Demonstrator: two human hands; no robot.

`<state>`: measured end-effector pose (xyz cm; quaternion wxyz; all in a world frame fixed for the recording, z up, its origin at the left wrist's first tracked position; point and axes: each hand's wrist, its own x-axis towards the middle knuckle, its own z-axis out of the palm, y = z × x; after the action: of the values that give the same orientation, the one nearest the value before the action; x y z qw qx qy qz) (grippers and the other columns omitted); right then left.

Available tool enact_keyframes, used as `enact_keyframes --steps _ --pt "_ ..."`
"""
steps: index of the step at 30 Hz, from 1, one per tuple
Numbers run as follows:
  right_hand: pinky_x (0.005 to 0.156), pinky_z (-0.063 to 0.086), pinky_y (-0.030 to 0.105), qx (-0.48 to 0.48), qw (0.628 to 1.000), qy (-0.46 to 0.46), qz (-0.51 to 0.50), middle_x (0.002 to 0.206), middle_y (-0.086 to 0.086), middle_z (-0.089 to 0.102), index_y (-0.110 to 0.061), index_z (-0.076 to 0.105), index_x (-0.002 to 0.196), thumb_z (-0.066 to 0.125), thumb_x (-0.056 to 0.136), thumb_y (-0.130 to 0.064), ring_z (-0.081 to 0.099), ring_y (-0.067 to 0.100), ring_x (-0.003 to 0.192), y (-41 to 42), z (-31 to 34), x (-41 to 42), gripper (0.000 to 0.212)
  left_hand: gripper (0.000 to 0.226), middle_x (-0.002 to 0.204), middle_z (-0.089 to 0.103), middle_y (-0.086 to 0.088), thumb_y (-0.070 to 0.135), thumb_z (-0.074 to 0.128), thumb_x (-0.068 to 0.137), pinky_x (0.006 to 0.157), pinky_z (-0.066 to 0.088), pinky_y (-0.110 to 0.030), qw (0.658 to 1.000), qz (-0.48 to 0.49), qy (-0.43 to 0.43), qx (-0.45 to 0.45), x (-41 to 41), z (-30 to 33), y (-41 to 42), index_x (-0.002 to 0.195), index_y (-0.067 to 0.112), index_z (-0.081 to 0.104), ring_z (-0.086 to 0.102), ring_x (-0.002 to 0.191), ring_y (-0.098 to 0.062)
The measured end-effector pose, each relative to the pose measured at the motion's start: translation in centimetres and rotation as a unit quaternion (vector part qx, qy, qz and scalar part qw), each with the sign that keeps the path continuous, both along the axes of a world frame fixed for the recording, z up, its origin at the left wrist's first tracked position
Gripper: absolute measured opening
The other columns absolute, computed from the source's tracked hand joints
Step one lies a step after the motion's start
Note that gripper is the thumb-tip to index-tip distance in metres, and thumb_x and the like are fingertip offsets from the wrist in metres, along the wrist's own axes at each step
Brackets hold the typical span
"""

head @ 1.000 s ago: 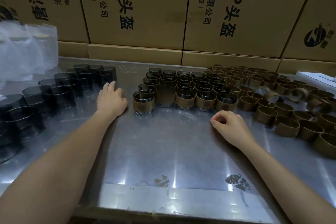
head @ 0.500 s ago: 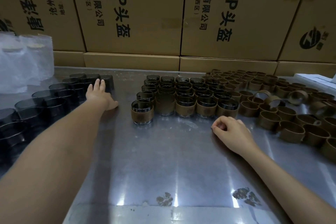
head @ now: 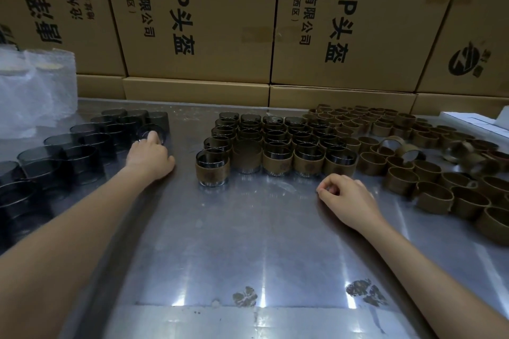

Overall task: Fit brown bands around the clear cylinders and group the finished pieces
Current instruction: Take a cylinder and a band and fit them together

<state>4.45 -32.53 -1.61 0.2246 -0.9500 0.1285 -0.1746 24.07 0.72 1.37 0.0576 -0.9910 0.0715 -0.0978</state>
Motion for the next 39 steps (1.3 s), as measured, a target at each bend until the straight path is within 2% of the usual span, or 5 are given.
enact_keyframes --steps 17,22,26,36,39 --pt "0.077 0.037 0.032 -0.009 1.0 -0.007 -0.005 0.081 -0.016 0.052 -0.039 0.054 0.081 0.052 0.093 -0.035 0.046 0.014 0.093 0.0 0.0 0.1 0.013 0.049 0.103 0.052 0.009 0.06 0.028 0.092 0.074 0.039 -0.028 0.971 -0.229 -0.062 0.003 -23.3 1.1 -5.3 0.104 0.025 0.06 0.054 0.101 -0.015" --pt "0.077 0.034 0.031 -0.005 1.0 0.001 -0.005 0.085 -0.012 0.053 -0.035 0.058 0.088 0.051 0.094 -0.036 0.047 0.018 0.099 0.1 0.3 -0.2 0.009 0.025 0.103 0.059 0.008 0.025 0.056 0.092 0.083 0.043 -0.023 0.847 -0.446 0.05 -0.285 -21.8 1.1 -10.6 0.115 0.029 0.065 0.054 0.092 -0.005" --pt "0.086 0.037 0.037 0.0 1.0 0.014 -0.004 0.096 -0.003 0.062 -0.029 0.064 0.098 0.039 0.098 -0.048 0.05 0.023 0.108 0.4 0.6 -0.5 0.032 0.023 0.109 0.068 -0.001 0.01 0.06 0.092 0.089 0.049 -0.021 0.721 -0.347 0.248 -0.546 -18.3 1.1 -14.7 0.111 0.019 0.068 0.063 0.097 -0.009" --pt "0.083 0.046 0.021 0.164 0.972 -0.024 0.168 0.098 -0.016 0.065 -0.038 0.059 0.106 0.055 0.069 -0.072 0.06 -0.003 0.095 1.1 1.0 -1.5 0.05 0.033 0.123 0.061 -0.019 0.01 0.043 0.099 0.083 0.055 -0.035 0.442 -0.176 0.336 -0.812 -15.2 -0.7 -15.7 0.13 0.005 0.055 0.062 0.107 -0.028" --pt "0.084 0.045 0.017 0.141 0.971 -0.043 0.189 0.101 -0.019 0.066 -0.04 0.057 0.109 0.071 0.069 -0.06 0.059 -0.005 0.098 1.1 0.7 -1.4 0.047 0.037 0.131 0.056 -0.023 0.01 0.039 0.1 0.085 0.051 -0.037 0.43 -0.168 0.358 -0.811 -15.1 -0.7 -15.5 0.134 0.0 0.049 0.057 0.114 -0.032"
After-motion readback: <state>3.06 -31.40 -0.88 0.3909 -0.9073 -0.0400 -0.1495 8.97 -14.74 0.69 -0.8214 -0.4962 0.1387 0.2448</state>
